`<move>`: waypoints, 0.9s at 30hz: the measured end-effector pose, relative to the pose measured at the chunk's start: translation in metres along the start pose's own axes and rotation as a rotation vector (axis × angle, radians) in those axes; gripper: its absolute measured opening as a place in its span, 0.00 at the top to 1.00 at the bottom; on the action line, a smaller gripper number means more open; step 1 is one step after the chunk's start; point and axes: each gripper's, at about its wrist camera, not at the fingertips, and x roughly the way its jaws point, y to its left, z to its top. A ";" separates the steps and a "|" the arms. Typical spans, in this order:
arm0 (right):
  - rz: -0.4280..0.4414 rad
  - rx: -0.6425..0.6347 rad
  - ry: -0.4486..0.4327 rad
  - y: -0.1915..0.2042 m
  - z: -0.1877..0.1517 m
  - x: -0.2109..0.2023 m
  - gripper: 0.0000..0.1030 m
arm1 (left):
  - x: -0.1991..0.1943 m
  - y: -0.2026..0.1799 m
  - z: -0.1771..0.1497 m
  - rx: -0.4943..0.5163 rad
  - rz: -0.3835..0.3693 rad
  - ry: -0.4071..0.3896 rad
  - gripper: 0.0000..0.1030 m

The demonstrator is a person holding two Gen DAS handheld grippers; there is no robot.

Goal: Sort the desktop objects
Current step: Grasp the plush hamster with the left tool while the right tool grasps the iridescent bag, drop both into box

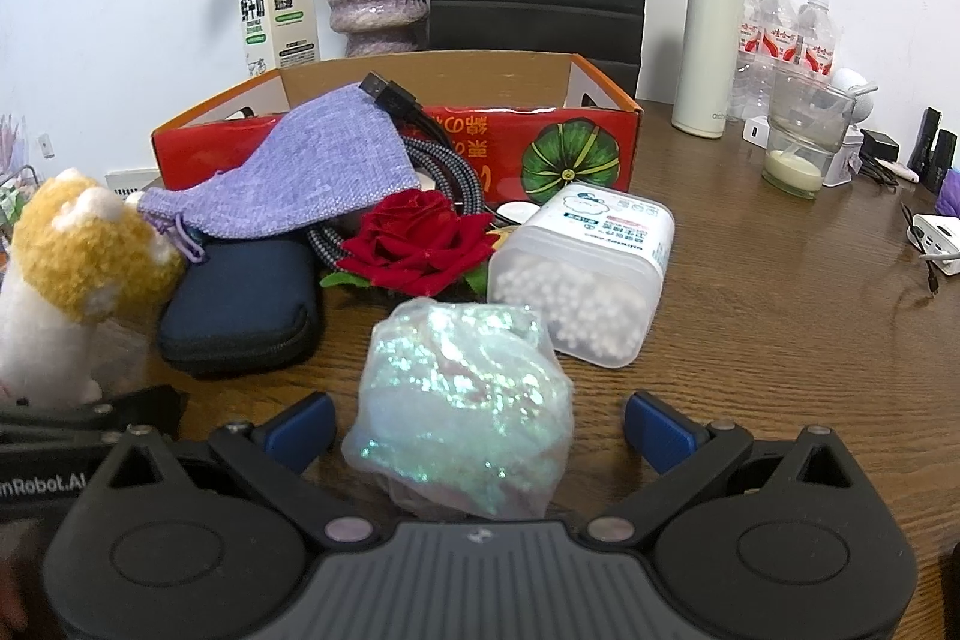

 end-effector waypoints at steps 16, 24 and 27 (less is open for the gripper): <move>0.081 0.061 -0.058 -0.022 0.007 -0.025 0.55 | -0.011 0.029 0.017 -0.071 -0.109 -0.165 0.46; 0.129 0.041 -0.257 -0.021 0.054 -0.078 0.55 | -0.044 0.040 0.051 -0.131 -0.215 -0.253 0.52; 0.126 0.050 -0.312 -0.025 0.089 -0.073 0.54 | -0.044 0.043 0.089 -0.115 -0.265 -0.301 0.52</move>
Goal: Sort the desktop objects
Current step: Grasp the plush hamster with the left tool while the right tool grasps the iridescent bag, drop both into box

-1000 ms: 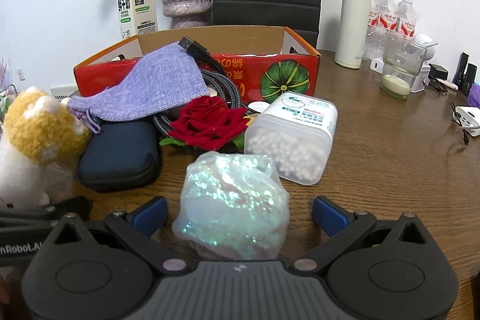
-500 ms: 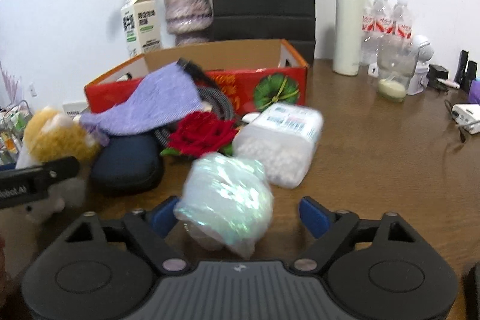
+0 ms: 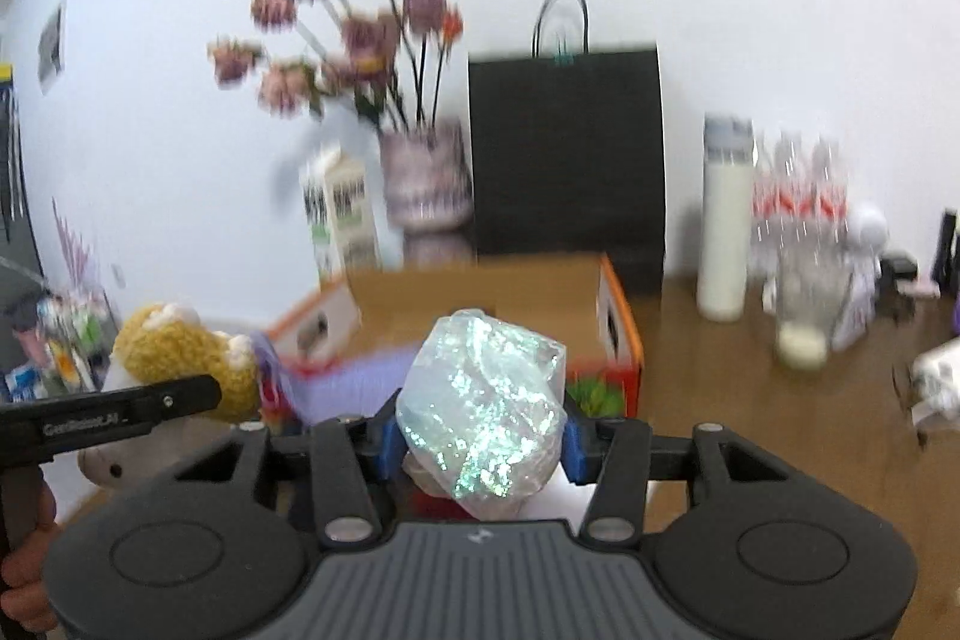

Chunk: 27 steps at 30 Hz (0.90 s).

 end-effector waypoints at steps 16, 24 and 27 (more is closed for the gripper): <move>-0.094 0.037 0.333 -0.032 0.068 0.283 0.54 | 0.256 0.032 0.081 -0.168 0.015 0.344 0.51; 0.013 0.047 0.480 -0.023 0.059 0.355 0.48 | 0.303 0.053 0.081 -0.160 0.151 0.449 0.20; 0.044 0.064 0.508 -0.021 0.056 0.365 0.46 | 0.291 0.041 0.089 -0.049 0.195 0.355 0.09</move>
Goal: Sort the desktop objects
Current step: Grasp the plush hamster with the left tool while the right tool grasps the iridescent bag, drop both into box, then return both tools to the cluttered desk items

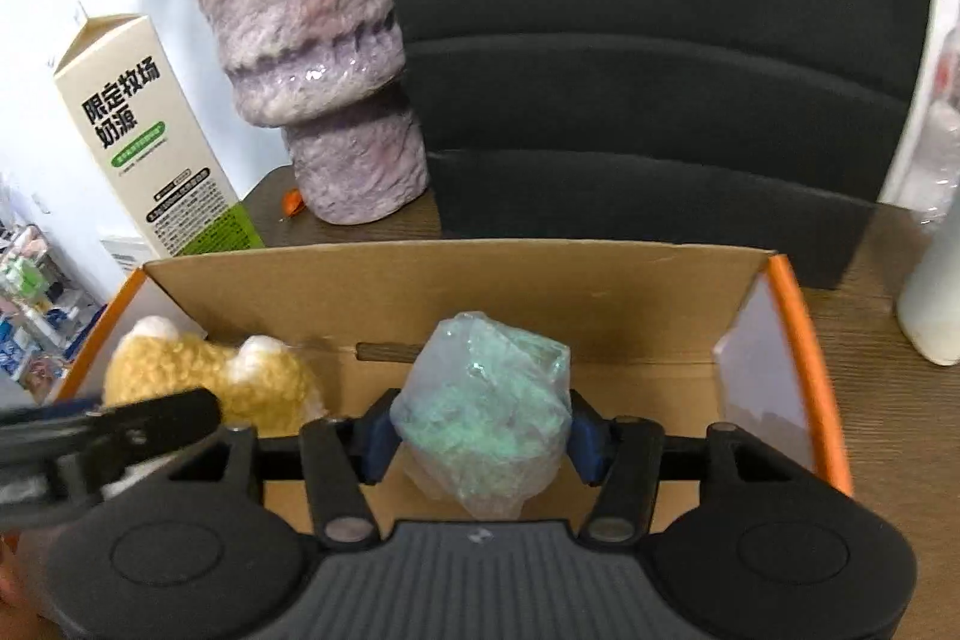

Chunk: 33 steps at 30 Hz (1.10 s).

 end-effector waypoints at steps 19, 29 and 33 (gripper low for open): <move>-0.070 -0.001 -0.095 0.015 0.010 -0.090 0.10 | -0.081 0.018 -0.007 0.006 0.078 -0.094 0.02; -0.192 -0.014 -0.128 0.001 -0.060 -0.145 0.08 | -0.128 0.025 -0.063 0.092 0.121 -0.100 0.00; -0.181 -0.002 -0.206 0.006 -0.097 -0.171 0.08 | -0.144 0.030 -0.095 0.102 0.133 -0.131 0.00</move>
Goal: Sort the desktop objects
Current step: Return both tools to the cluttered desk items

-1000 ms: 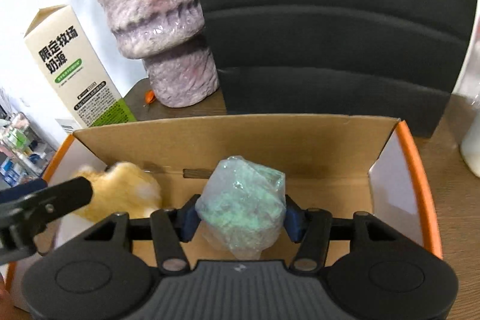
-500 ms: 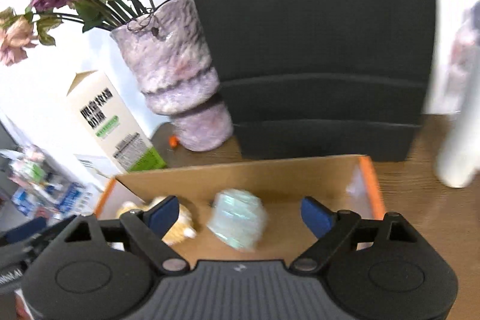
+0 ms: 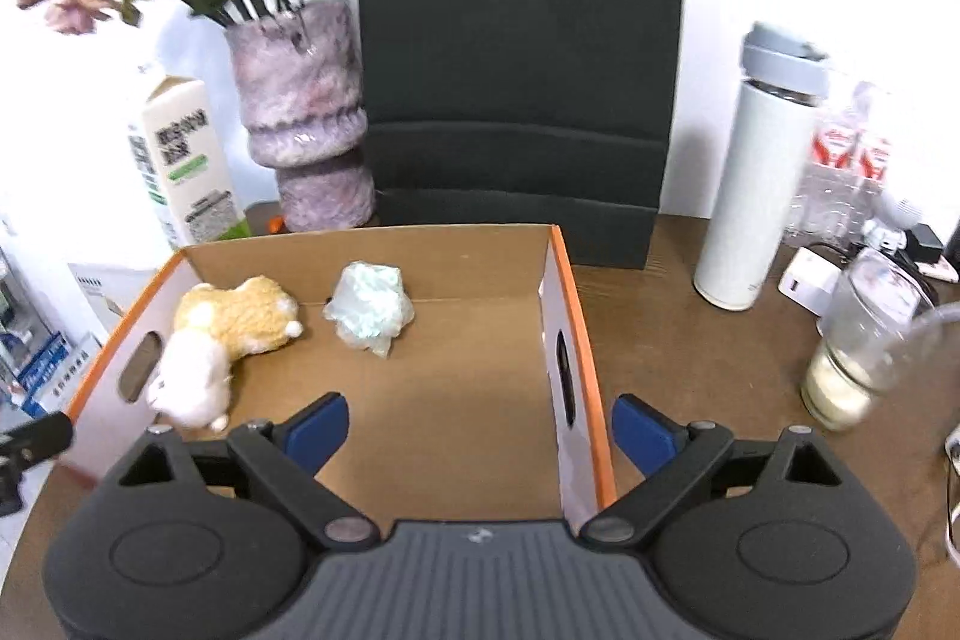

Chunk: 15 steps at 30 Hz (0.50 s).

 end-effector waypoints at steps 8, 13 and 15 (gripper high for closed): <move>0.009 0.052 -0.049 -0.002 -0.083 -0.037 0.06 | -0.040 -0.006 -0.079 -0.010 0.019 -0.049 0.00; 0.034 -0.010 -0.090 -0.002 -0.128 -0.064 0.06 | -0.077 -0.015 -0.120 0.004 -0.030 -0.082 0.00; 0.040 -0.038 -0.095 -0.004 -0.141 -0.072 0.06 | -0.089 -0.016 -0.135 0.007 -0.070 -0.069 0.00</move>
